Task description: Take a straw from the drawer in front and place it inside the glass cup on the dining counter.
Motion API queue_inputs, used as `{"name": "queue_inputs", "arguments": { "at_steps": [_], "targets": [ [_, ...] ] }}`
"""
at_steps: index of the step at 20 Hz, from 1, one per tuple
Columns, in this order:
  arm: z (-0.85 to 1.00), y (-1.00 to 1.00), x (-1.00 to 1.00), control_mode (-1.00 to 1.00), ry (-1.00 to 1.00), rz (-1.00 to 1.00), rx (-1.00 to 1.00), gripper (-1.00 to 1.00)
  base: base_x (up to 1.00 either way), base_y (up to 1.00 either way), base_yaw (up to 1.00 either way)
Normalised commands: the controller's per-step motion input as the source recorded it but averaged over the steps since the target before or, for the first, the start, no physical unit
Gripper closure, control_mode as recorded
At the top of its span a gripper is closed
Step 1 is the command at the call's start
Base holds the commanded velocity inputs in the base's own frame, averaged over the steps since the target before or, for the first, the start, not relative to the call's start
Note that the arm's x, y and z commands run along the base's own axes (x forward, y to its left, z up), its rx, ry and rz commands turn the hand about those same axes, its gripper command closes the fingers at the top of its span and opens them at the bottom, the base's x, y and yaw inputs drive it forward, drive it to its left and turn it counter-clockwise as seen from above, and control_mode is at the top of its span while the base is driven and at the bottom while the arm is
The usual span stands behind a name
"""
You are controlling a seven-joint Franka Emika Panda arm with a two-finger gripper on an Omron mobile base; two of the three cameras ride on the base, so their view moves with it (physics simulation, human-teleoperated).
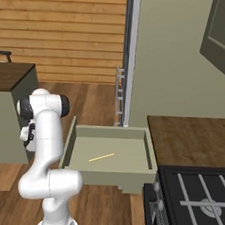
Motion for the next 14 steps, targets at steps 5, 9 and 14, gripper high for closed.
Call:
{"name": "queue_inputs", "arguments": {
  "at_steps": [5,9,14],
  "targets": [
    [1.0,0.69,-0.46,-1.0,-0.28,-0.06,0.09,-1.0,0.0,0.0,0.0],
    [1.0,0.26,-0.36,-1.0,-0.29,-0.11,0.28,-1.0,0.0,0.0,0.0],
    [1.0,-0.01,-0.01,-1.0,-0.09,-0.13,0.28,-1.0,0.0,0.0,0.0]
  ]
}}
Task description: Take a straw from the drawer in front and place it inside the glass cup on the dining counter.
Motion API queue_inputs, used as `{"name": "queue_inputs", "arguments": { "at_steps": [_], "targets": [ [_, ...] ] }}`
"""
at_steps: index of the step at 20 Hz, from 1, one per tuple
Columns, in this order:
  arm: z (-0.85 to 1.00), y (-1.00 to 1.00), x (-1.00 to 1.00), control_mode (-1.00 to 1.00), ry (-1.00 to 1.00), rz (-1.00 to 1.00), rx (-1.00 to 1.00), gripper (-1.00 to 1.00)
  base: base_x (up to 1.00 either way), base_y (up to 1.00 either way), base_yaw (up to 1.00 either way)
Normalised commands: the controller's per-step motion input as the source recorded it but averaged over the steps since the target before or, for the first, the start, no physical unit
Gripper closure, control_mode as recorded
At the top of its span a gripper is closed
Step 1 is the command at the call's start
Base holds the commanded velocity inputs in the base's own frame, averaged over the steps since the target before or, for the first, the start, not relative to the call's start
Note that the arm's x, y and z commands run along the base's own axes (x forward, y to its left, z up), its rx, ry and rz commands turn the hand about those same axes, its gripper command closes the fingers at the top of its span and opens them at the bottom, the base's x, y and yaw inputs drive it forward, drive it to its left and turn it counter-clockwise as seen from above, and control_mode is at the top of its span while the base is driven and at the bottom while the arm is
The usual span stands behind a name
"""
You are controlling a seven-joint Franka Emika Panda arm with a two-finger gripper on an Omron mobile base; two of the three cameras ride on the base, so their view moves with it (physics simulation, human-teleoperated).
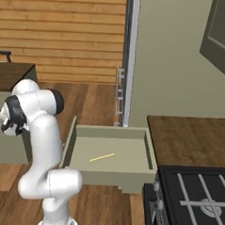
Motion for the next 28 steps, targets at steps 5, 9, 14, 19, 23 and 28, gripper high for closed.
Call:
{"name": "queue_inputs", "arguments": {
  "at_steps": [5,9,14,19,23,28],
  "targets": [
    [0.91,-0.86,0.36,-1.0,-0.02,-0.16,0.58,-1.0,0.0,0.0,0.0],
    [0.76,-1.0,0.29,-1.0,-0.03,-0.1,0.83,-1.0,0.0,0.0,0.0],
    [0.57,-0.99,-0.08,-1.0,0.02,0.01,0.75,-1.0,0.0,0.0,0.0],
    [0.01,-0.67,-0.37,-1.0,-0.04,0.35,0.28,-1.0,0.0,0.0,0.0],
    [0.0,-0.04,0.0,-1.0,0.13,0.34,-0.17,-1.0,0.0,0.0,0.0],
    [-0.01,-0.18,0.0,-1.0,0.37,0.14,-0.34,-1.0,0.0,0.0,0.0]
  ]
}}
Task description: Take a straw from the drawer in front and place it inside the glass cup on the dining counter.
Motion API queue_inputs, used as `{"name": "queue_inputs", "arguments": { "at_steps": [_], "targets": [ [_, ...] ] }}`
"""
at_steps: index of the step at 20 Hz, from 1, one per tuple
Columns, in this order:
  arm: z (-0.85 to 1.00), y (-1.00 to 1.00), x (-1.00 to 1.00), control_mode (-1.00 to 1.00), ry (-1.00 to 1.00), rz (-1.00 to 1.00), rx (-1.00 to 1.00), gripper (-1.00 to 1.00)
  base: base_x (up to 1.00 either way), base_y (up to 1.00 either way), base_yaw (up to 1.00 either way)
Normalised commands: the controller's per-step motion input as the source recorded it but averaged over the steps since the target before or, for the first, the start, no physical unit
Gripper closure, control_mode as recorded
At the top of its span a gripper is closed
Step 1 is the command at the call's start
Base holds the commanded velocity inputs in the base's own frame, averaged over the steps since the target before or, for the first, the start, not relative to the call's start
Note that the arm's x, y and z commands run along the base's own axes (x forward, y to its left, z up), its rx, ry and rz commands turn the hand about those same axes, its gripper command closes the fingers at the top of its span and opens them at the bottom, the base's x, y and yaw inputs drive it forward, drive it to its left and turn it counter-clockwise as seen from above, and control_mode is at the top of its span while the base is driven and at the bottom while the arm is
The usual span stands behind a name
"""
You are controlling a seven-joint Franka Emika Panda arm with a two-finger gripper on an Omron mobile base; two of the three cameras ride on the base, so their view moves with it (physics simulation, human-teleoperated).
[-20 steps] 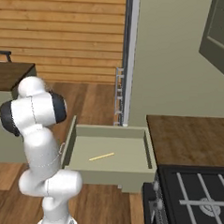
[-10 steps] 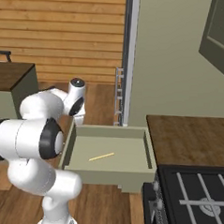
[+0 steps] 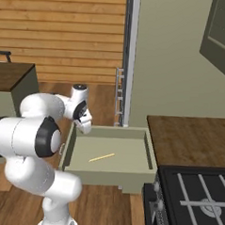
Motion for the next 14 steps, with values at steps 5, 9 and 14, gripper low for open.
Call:
{"name": "queue_inputs", "arguments": {
  "at_steps": [5,9,14],
  "targets": [
    [-0.24,-0.79,0.01,-1.0,0.1,-0.02,0.05,-1.0,0.0,0.0,0.0],
    [-0.65,-0.68,0.0,-1.0,0.0,-0.11,0.16,-1.0,0.0,0.0,0.0],
    [-0.68,-0.1,0.0,-1.0,0.0,-0.1,0.01,-1.0,0.0,0.0,0.0]
  ]
}}
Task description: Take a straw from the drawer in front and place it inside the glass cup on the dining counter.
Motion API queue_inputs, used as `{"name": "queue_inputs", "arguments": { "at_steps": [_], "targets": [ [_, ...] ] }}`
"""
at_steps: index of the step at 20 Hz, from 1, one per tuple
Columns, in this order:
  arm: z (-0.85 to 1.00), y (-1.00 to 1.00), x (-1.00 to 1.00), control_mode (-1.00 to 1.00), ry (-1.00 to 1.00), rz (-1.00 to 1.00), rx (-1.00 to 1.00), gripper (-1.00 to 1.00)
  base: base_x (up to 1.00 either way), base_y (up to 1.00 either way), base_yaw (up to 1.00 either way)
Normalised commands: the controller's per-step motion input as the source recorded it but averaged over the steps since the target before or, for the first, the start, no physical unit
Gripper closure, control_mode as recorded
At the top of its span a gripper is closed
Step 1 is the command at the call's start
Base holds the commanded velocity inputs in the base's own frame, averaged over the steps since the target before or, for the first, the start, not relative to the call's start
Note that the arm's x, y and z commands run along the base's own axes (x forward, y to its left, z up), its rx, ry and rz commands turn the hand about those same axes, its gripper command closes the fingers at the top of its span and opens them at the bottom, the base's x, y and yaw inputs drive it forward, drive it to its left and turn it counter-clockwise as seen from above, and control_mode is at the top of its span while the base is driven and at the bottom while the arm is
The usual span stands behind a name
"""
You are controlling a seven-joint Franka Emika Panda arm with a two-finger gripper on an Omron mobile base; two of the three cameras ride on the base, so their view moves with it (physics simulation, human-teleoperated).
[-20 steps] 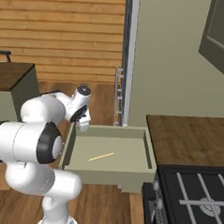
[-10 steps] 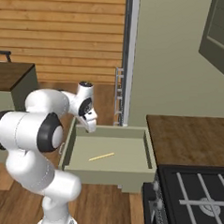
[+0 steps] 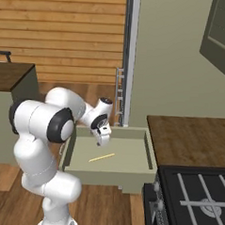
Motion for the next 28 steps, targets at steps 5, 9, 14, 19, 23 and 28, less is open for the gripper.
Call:
{"name": "queue_inputs", "arguments": {
  "at_steps": [5,9,14,19,23,28],
  "targets": [
    [-0.77,0.0,0.0,-1.0,0.01,-0.07,-0.04,-1.0,0.0,0.0,0.0],
    [-0.7,-0.05,0.0,-1.0,0.09,-0.03,-0.12,-1.0,0.0,0.0,0.0],
    [-0.31,0.01,0.06,-1.0,0.04,0.0,-0.11,-1.0,0.0,0.0,0.0],
    [-0.02,0.0,0.32,-1.0,0.0,0.0,0.0,-1.0,0.0,0.0,0.0],
    [-0.19,-0.12,0.39,-1.0,0.0,0.0,0.0,-1.0,0.0,0.0,0.0],
    [-0.35,-0.04,0.33,-1.0,0.0,0.0,0.0,-1.0,0.0,0.0,0.0]
  ]
}}
